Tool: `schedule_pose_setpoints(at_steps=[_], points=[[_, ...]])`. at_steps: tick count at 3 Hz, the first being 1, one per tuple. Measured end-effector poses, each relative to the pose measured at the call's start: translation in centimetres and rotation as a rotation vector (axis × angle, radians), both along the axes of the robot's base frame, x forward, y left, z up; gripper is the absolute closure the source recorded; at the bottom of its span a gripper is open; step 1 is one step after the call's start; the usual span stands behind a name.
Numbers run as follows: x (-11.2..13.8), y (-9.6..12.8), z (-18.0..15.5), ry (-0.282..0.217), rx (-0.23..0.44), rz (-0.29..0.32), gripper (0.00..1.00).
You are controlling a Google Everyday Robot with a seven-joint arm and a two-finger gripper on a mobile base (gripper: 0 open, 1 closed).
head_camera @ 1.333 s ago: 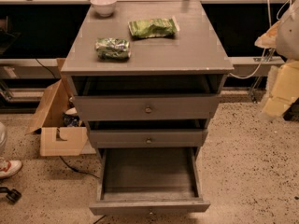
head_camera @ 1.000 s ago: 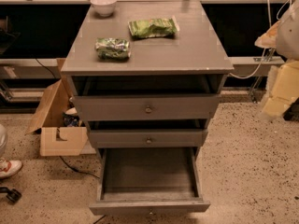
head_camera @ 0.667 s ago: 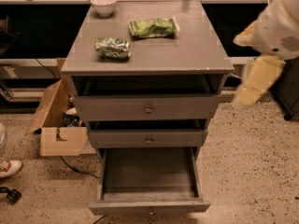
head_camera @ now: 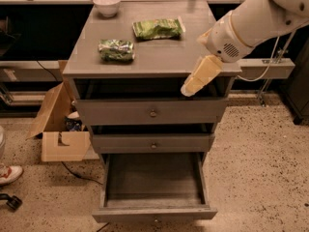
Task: Place green can into bottom drawer
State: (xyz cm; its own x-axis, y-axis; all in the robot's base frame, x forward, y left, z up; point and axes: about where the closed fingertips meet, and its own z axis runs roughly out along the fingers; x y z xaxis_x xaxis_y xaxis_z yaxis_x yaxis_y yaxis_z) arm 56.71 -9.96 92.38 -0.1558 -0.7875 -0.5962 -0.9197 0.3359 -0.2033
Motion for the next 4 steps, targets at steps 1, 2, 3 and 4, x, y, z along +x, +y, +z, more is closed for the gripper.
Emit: schedule_pose_setpoints(at_steps=[1,2,3,4], points=[[0.5,0.4,-0.1,0.0,-0.001,0.002,0.0],[4.8,3.3,-0.6,-0.003,-0.029,0.01,0.0],[10.0,6.5,-1.8,0.0,-0.048,-0.027,0.0],[13.9,9.2,-3.0,0.022,-0.019,-0.086,0.0]])
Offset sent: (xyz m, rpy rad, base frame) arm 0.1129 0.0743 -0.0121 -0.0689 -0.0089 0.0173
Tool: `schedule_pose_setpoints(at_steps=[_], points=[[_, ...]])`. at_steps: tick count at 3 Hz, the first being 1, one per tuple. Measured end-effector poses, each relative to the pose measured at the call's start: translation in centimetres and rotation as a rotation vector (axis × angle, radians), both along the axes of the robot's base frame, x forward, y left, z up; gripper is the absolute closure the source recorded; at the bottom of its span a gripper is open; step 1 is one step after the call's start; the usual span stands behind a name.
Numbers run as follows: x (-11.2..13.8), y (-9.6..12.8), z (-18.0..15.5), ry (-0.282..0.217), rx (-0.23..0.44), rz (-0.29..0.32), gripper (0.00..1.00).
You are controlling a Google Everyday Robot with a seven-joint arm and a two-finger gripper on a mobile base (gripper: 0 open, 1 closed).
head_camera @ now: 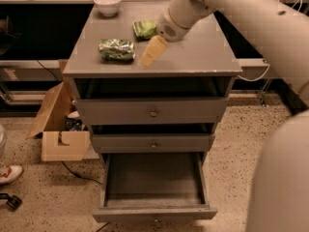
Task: Place green can into bottom drawer
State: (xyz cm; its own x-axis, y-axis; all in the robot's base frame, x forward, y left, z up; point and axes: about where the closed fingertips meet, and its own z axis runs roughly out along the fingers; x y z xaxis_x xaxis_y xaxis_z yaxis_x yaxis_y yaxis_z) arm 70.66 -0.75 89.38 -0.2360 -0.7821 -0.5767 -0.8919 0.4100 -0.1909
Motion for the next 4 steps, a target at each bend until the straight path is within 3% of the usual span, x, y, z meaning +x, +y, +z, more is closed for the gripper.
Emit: schedule_pose_setpoints(at_steps=[1,2,3,4], points=[[2.4,2.9,-0.9,0.018,0.035,-0.017,0.0],[4.4,7.6,-2.4,0.031,0.043,0.015,0.0],[5.4,10.0,-3.4,0.036,0.031,0.031,0.0],[6.0,11.9,-4.3,0.045,0.028,0.054,0.19]])
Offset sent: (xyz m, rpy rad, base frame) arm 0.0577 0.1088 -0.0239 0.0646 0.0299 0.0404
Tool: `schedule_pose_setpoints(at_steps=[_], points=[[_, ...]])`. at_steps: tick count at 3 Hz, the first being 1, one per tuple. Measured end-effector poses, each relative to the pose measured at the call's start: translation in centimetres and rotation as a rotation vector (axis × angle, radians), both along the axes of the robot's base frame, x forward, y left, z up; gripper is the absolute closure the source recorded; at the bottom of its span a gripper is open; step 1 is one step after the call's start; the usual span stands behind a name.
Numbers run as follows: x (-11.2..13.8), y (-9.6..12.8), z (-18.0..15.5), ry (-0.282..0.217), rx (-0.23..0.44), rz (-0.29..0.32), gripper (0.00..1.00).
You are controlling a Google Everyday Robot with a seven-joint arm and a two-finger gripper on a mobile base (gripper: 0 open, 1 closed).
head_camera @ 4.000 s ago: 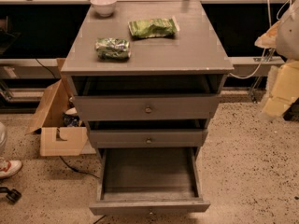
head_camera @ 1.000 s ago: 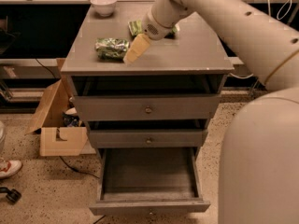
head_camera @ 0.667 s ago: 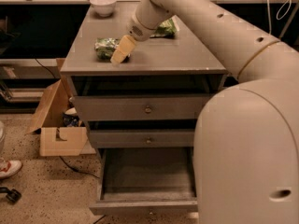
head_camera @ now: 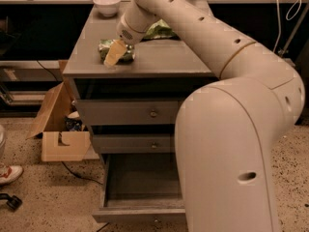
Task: Place green can into bottom drawer
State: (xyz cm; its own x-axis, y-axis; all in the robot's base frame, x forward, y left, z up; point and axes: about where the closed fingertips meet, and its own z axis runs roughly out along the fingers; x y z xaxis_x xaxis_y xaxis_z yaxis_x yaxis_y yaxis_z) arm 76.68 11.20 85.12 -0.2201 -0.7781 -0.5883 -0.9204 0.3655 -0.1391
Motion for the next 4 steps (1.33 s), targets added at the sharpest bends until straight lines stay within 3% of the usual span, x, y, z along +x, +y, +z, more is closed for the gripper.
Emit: schedule_pose_setpoints(at_steps=[2,3,4], points=[[-0.4,0.4,-0.8,0.017,0.039,0.019,0.81],[-3.7,-2.2,3.4,-0.074,0.13,0.064,1.0],[-8.8,-5.5,7.7,-0.204,0.18,0.115,1.0]])
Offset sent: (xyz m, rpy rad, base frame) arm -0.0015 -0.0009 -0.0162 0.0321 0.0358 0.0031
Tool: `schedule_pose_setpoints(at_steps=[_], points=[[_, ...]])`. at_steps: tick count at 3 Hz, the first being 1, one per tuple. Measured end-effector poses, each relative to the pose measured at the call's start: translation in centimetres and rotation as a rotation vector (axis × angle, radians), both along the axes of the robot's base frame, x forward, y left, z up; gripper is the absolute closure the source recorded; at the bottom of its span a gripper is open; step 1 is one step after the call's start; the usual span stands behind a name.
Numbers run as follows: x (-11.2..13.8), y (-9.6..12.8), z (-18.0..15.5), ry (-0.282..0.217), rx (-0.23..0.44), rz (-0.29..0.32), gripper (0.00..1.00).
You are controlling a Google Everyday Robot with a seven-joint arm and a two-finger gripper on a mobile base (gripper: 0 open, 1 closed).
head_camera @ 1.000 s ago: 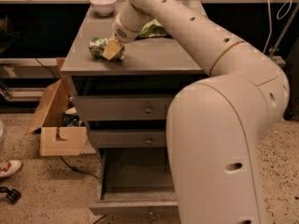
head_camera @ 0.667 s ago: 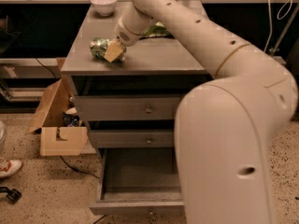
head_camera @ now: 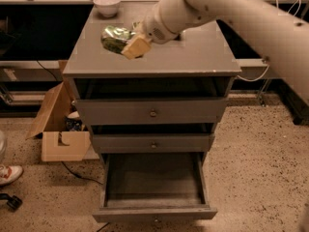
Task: Place green can into bottom drawer
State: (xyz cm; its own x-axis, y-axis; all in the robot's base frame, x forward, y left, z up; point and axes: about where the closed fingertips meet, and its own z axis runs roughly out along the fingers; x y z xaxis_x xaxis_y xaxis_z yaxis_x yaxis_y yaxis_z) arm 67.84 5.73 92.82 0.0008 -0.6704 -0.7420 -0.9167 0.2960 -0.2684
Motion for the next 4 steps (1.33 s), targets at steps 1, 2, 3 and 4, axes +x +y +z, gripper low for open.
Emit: schedule_pose_setpoints(at_steps=[1,2,3,4], points=[[-4.9,-3.1,-1.2,-0.021,0.048,0.039,1.0],[-5.4,-7.2,-1.4,-0.026,0.05,-0.008,1.0],[-5.4,-7.2,-1.4,-0.026,0.05,-0.008,1.0],[-6.1,-8.4,-4.9,-0.002,0.058,0.023,1.0]])
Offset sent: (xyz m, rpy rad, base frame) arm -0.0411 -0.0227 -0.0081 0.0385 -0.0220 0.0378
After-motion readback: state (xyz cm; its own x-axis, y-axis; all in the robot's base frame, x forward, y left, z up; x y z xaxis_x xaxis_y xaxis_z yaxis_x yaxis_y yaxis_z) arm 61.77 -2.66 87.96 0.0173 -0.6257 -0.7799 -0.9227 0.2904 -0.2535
